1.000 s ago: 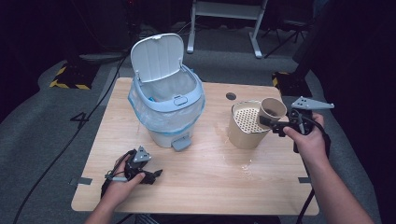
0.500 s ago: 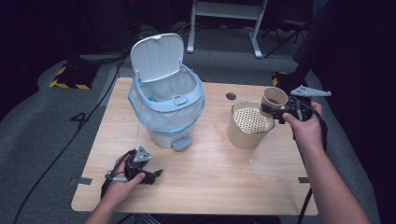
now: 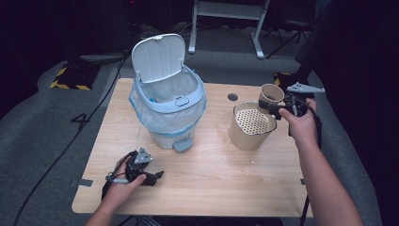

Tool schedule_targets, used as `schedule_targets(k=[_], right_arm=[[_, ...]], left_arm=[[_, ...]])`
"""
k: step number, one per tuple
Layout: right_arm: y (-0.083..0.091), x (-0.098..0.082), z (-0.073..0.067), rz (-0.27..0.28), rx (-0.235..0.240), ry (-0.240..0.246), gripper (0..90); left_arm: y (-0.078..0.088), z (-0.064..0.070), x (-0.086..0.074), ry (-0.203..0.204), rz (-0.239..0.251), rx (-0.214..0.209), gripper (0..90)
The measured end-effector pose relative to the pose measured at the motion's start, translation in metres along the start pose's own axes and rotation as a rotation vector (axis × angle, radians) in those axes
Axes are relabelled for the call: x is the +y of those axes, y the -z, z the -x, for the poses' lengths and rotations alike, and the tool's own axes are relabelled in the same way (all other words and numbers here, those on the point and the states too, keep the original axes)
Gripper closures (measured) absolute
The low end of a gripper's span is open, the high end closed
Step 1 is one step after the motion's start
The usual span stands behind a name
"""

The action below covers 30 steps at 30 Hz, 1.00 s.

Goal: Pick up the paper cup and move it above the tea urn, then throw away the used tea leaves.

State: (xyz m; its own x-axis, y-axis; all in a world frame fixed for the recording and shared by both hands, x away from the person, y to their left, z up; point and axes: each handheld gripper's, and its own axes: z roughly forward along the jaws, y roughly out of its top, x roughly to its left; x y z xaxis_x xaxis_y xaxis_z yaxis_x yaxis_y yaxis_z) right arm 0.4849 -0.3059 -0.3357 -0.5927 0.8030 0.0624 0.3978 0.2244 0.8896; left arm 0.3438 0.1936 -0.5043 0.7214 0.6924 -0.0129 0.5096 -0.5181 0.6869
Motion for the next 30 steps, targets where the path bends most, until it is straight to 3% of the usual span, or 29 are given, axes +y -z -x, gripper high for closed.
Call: schedule_targets(k=[2, 4, 9, 14, 27, 30], right_arm=[[-0.001, -0.001, -0.001, 0.001, 0.003, -0.006, 29.7], [-0.002, -0.002, -0.004, -0.002, -0.012, 0.021, 29.8], [0.0, 0.002, -0.01, -0.042, -0.083, 0.169, 30.8], [0.002, 0.005, -0.014, -0.097, -0.204, 0.384, 31.6], [0.003, 0.002, -0.021, -0.283, -0.451, 0.926, 32.0], [0.001, 0.0, -0.027, -0.326, -0.52, 1.087, 32.1]], left_arm=[[0.0, 0.0, 0.0, 0.0, 0.0, 0.0, 13.9], [0.0, 0.0, 0.0, 0.0, 0.0, 0.0, 13.8], [0.0, 0.0, 0.0, 0.0, 0.0, 0.0, 13.9], [0.0, 0.0, 0.0, 0.004, 0.001, -0.001, 13.9], [0.0, 0.0, 0.0, 0.006, 0.001, 0.0, 13.9], [0.0, 0.0, 0.0, 0.006, 0.001, -0.001, 13.9]])
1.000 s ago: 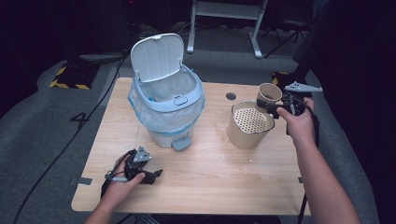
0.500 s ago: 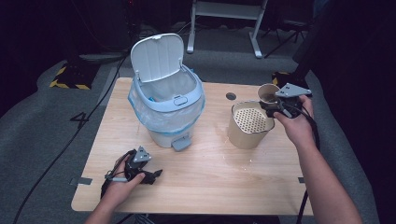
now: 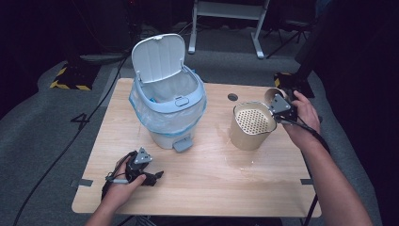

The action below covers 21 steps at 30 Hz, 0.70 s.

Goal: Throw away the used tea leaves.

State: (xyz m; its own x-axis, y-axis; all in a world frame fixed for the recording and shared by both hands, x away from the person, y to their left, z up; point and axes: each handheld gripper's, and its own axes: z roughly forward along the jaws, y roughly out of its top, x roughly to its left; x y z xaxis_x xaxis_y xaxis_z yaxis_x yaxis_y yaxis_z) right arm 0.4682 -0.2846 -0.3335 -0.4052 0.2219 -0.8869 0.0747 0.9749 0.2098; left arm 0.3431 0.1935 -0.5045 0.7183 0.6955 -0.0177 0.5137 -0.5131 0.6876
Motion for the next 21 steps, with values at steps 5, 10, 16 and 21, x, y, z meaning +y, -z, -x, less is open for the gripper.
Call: schedule_targets(k=[5, 10, 16, 21], right_arm=[[0.0, 0.01, -0.009, -0.074, -0.091, 0.216, 32.1], [-0.005, 0.018, -0.023, -0.141, -0.198, 0.483, 32.1], [-0.007, 0.025, -0.039, -0.226, -0.349, 0.777, 32.2], [-0.005, 0.031, -0.044, -0.243, -0.424, 0.913, 32.2]], left_arm=[[0.0, 0.0, 0.0, 0.0, 0.0, 0.0, 13.9], [0.0, 0.0, 0.0, -0.003, 0.0, 0.001, 13.9], [0.0, 0.0, 0.0, 0.0, 0.0, 0.001, 13.9], [0.0, 0.0, 0.0, 0.0, 0.0, 0.0, 13.9]])
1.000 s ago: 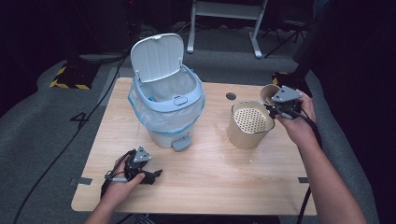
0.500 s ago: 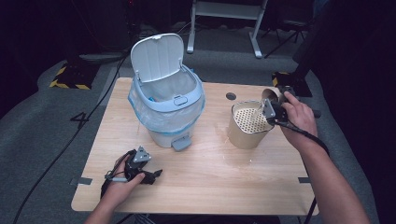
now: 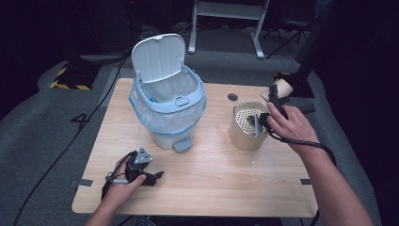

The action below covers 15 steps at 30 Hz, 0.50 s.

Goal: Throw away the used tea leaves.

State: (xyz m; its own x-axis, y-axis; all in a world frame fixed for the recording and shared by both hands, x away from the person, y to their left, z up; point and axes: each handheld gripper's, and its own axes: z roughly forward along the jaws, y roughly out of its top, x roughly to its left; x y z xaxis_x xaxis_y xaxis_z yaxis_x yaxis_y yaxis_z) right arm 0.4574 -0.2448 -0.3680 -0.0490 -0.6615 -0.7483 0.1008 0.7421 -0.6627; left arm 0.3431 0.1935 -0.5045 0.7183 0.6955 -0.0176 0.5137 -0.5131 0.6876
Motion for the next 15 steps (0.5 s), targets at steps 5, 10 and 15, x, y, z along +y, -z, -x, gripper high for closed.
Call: schedule_targets(k=[5, 10, 15], right_arm=[[0.0032, 0.0034, 0.0031, -0.012, -0.045, 0.047, 32.1], [0.0043, 0.0073, 0.0051, -0.013, -0.064, 0.098, 32.1], [0.0046, 0.0074, 0.0067, -0.022, -0.074, 0.113, 32.1]], left_arm=[[0.0, 0.0, 0.0, 0.0, 0.0, 0.0, 13.9], [0.0, 0.0, 0.0, 0.0, 0.0, 0.0, 13.9], [0.0, 0.0, 0.0, 0.0, 0.0, 0.0, 13.9]])
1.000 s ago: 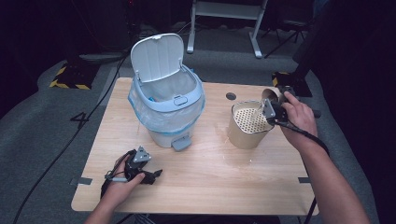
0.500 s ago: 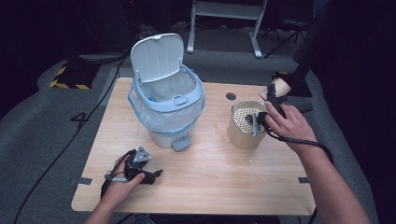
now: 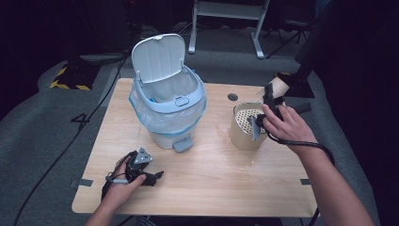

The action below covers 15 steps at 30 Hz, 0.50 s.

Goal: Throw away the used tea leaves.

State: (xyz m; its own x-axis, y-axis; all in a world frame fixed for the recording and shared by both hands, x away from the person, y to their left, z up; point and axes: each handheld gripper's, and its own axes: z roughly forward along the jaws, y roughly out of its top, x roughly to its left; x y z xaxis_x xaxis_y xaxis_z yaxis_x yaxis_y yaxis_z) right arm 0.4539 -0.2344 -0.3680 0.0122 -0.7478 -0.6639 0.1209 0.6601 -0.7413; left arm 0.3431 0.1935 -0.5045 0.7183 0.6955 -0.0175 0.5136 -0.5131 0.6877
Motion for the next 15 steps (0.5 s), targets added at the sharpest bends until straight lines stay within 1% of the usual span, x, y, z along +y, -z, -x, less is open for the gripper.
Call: schedule_targets(k=[5, 6, 7, 10, 11, 13, 15], right_arm=[[0.0, -0.001, 0.001, -0.008, 0.005, -0.007, 31.9], [-0.001, -0.002, 0.001, -0.003, 0.011, -0.019, 31.8], [-0.001, -0.003, 0.002, 0.001, 0.026, -0.044, 31.7], [-0.005, -0.008, 0.001, 0.009, 0.083, -0.172, 31.5], [-0.006, -0.011, 0.001, 0.014, 0.106, -0.227, 31.4], [-0.009, -0.018, 0.001, 0.045, 0.182, -0.407, 31.3], [-0.012, -0.027, 0.001, 0.077, 0.238, -0.556, 31.2]], left_arm=[[0.0, 0.0, 0.0, 0.0, 0.0, 0.0, 13.9], [0.0, 0.0, 0.0, 0.0, 0.0, 0.0, 13.9], [0.0, 0.0, 0.0, 0.0, 0.0, 0.0, 13.9], [0.0, 0.0, 0.0, 0.0, 0.0, 0.0, 13.9], [0.0, 0.0, 0.0, 0.0, 0.0, 0.0, 13.9], [0.0, 0.0, 0.0, 0.0, 0.0, 0.0, 13.9], [0.0, 0.0, 0.0, 0.0, 0.0, 0.0, 13.8]])
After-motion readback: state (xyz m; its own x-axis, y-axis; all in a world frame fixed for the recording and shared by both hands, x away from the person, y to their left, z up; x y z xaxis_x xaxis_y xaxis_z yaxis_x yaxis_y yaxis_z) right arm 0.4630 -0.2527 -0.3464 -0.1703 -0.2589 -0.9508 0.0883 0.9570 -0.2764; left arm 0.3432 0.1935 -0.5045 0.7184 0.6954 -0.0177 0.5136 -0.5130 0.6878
